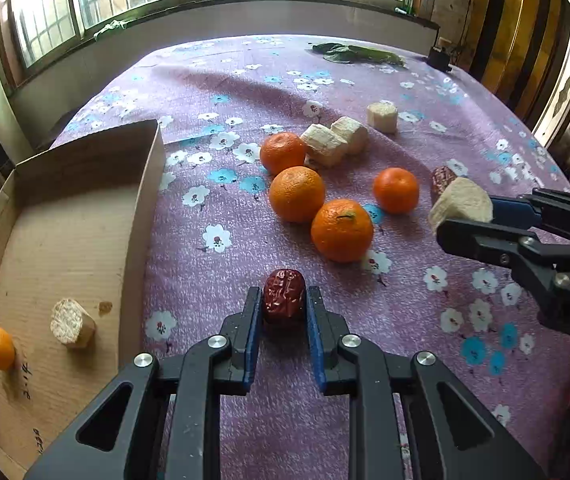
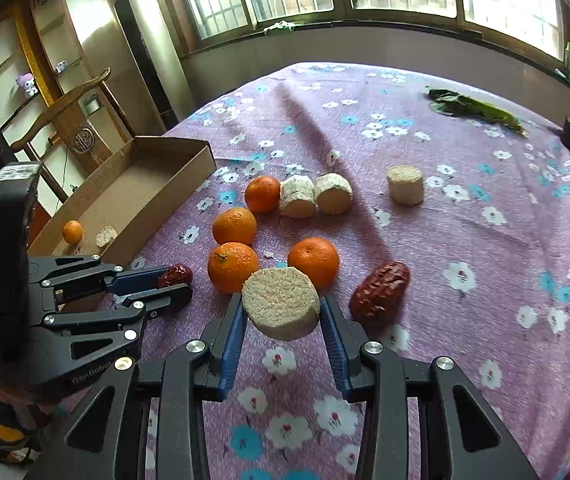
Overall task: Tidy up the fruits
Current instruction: 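Grasp the red date with the left tool while the right tool lifts the yam slice, then lower the date and yam slice into the tray and open both tools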
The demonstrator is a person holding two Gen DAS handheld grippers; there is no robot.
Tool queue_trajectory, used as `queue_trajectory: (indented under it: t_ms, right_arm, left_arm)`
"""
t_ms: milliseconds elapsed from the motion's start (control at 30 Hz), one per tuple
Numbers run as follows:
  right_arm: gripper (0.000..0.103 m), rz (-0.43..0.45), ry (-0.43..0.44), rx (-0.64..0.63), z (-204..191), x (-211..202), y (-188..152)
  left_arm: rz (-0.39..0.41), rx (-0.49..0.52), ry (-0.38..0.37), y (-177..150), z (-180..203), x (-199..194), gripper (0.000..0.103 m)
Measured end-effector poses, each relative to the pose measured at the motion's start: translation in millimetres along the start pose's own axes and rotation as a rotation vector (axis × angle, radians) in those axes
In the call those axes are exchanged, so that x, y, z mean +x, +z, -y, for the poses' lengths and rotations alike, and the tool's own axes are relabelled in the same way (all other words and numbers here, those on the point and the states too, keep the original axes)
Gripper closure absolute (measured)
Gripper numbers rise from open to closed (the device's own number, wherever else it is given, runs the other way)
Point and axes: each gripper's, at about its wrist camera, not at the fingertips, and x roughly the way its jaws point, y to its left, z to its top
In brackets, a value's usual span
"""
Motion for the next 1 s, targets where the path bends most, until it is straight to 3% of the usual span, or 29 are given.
queue_trajectory:
  t_ms: [167, 533, 1000]
  right_arm:
    - [0.062, 0.029, 0.014, 0.036, -3, -10, -2]
    - [0.062, 0.032, 0.077, -0.061, -53, -3, 16]
    - [0.062, -0.030, 0.166, -0.214, -131, 45, 50]
  left_arm:
    - [0.042, -0.025, 0.002, -3, -3, -20, 0.082]
    - [0.102, -0.082, 0.132, -7, -39, -56, 0.082]
    - [0.072, -0.202, 0.216, -25, -104, -60, 0.082]
